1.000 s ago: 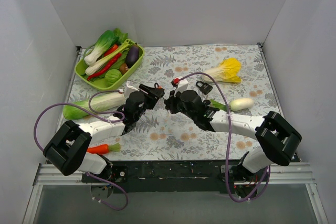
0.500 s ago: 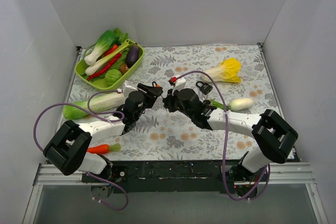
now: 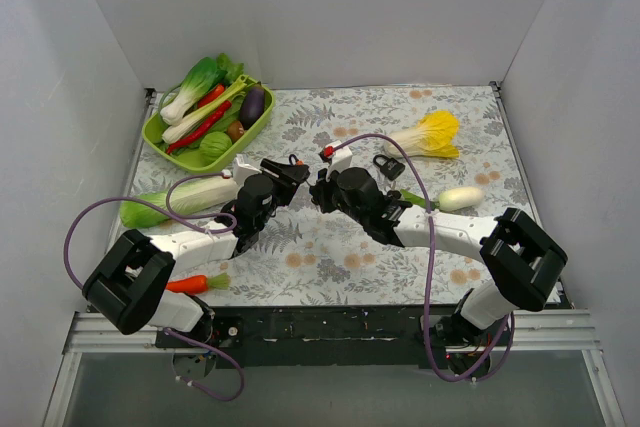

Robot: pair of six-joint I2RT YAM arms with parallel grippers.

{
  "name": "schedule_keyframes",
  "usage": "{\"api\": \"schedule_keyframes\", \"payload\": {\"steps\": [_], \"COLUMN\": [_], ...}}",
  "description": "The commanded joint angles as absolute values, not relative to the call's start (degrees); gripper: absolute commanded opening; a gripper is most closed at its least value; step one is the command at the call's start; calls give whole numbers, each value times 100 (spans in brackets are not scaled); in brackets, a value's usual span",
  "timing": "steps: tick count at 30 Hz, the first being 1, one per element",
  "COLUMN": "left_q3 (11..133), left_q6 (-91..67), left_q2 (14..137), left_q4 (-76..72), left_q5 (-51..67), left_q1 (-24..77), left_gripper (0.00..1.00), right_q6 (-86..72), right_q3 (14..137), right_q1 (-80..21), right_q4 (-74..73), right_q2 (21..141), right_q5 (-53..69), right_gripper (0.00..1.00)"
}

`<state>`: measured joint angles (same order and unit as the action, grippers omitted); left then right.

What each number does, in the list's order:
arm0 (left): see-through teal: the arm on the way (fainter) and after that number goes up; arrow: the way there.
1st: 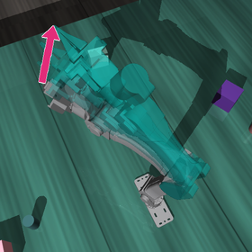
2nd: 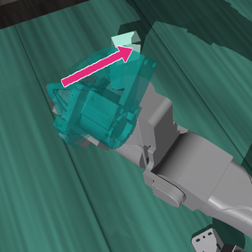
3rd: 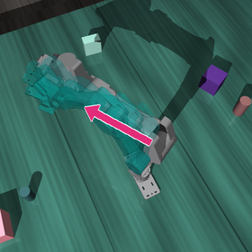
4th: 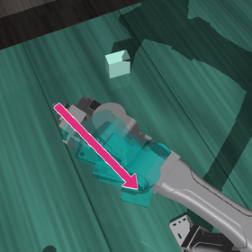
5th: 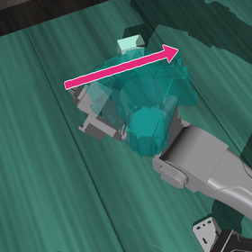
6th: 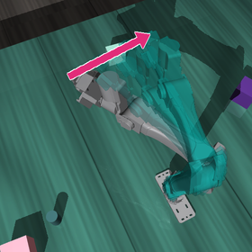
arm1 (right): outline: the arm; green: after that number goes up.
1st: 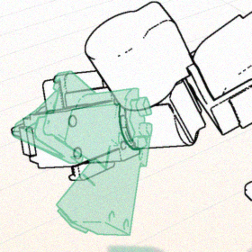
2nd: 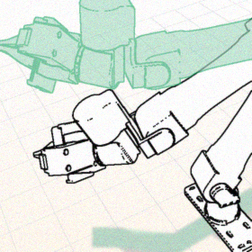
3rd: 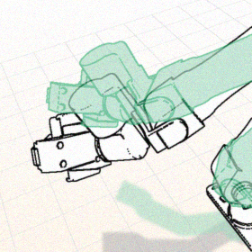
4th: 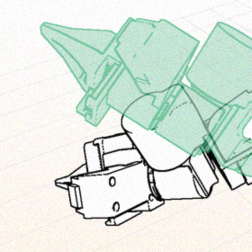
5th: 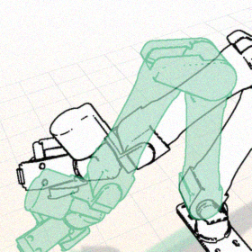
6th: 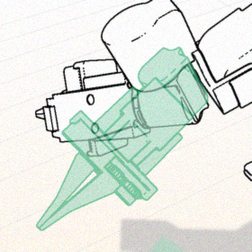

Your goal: Unlock with the key

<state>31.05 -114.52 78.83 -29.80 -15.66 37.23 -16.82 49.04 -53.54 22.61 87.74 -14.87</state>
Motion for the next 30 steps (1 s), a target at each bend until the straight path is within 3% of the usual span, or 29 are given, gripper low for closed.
{"api": "schedule_keyframes", "payload": {"steps": [1, 16, 30], "left_q3": [2971, 2909, 2971], "left_q6": [-15056, -15047, -15038], "left_q2": [7682, 7629, 7813], "left_q4": [-2962, -2909, -3331], "left_q5": [-387, -413, -194], "left_q1": [4043, 4043, 4087], "left_gripper": [0, 0, 0], "right_q6": [-1503, -1476, -1828], "right_q3": [5388, 5379, 5730], "right_q1": [-5177, -5124, -4922], "right_q4": [3199, 3181, 3208], "right_q2": [8613, 8218, 8639], "right_q5": [-2268, -2206, -1794], "right_gripper": [1, 1, 1]}}
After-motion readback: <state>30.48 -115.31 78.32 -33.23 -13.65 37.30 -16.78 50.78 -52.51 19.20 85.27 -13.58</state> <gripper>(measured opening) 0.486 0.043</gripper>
